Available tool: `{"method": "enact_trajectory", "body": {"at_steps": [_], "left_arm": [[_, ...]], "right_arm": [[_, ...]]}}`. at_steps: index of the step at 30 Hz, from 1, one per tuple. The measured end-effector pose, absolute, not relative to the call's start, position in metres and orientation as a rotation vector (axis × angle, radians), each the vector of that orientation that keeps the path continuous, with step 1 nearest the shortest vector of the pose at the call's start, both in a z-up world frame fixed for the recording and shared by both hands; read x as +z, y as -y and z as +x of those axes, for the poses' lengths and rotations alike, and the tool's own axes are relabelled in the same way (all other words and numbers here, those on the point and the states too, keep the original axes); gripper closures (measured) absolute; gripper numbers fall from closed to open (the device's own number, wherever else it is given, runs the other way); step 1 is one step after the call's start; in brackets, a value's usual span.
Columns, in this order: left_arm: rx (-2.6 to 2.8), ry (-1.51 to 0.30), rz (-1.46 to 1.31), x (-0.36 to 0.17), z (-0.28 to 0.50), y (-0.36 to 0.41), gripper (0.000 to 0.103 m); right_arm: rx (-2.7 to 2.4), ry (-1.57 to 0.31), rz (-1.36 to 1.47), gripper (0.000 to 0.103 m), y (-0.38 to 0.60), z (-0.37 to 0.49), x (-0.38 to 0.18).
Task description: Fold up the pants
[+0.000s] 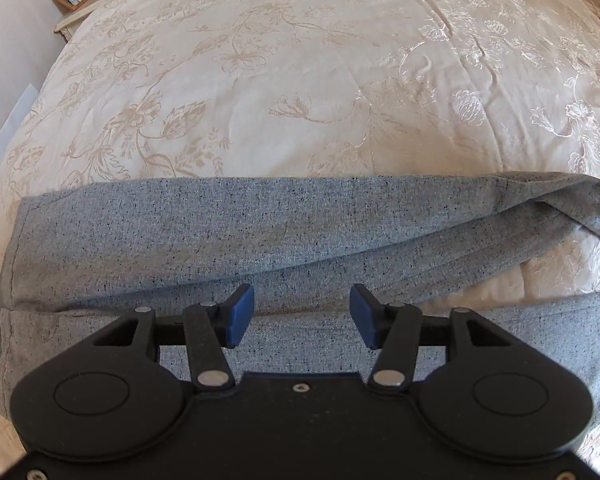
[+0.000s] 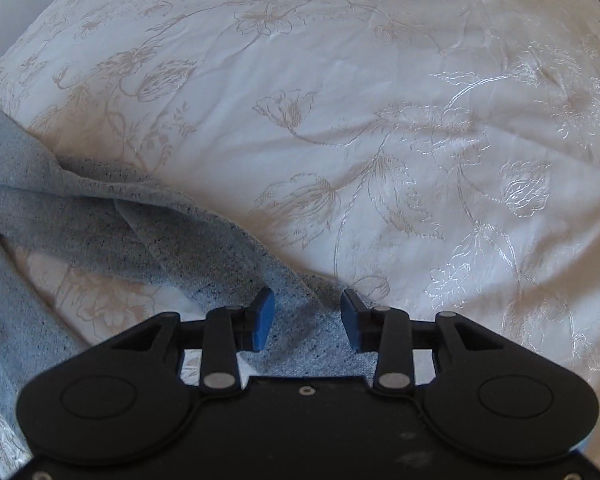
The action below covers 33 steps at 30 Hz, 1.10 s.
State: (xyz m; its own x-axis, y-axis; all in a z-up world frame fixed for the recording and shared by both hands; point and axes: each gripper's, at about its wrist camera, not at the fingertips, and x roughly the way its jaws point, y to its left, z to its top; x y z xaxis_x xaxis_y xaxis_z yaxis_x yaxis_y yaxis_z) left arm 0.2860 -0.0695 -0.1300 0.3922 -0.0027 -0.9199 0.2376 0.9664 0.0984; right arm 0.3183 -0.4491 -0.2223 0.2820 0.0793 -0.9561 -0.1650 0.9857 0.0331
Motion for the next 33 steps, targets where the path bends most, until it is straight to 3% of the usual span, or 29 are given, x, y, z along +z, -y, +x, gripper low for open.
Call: {"method": "enact_trajectory", "body": {"at_steps": [1,3,13,16,19,21,24,28,33], "left_arm": [[-0.153,-1.161,0.225,-0.13,0.286,0.07,0.043],[-0.153,-1.159,0.22,-0.128,0.286,0.071,0.043],[-0.127,-1.075,0.198,-0.105,0.313,0.071,0.043],[-0.104,-1.051,0.194,-0.102,0.324,0.069,0.043],[-0.072,-1.044,0.2,-0.104,0.331,0.066,0.043],[-0.062,-1.049,0.177,-0.106,0.336,0.061,0.043],[-0.051,-1.066,0.122,-0.114,0.348,0.052,0.043],[0.016,-1.094,0.079,-0.127,0.375,0.04,0.043],[0.104,-1.115,0.019,-0.135,0.402,0.018,0.043]], "right_arm": [[0.179,-1.27,-0.09,0.072,0.446,0.316,-0.221],[0.204,-1.267,-0.092,0.098,0.442,0.315,-0.215],[0.008,-0.927,-0.175,0.101,0.44,0.366,-0.126],[-0.02,-0.912,-0.224,0.1,0.427,0.397,-0.137],[-0.086,-0.969,-0.188,0.087,0.426,0.417,-0.157],[-0.199,-0.995,-0.072,0.085,0.435,0.419,-0.163],[-0.314,-0.999,0.256,0.07,0.456,0.403,-0.156],[-0.378,-1.0,0.56,0.067,0.472,0.396,-0.155],[-0.435,-1.02,0.517,0.065,0.45,0.437,-0.157]]}}
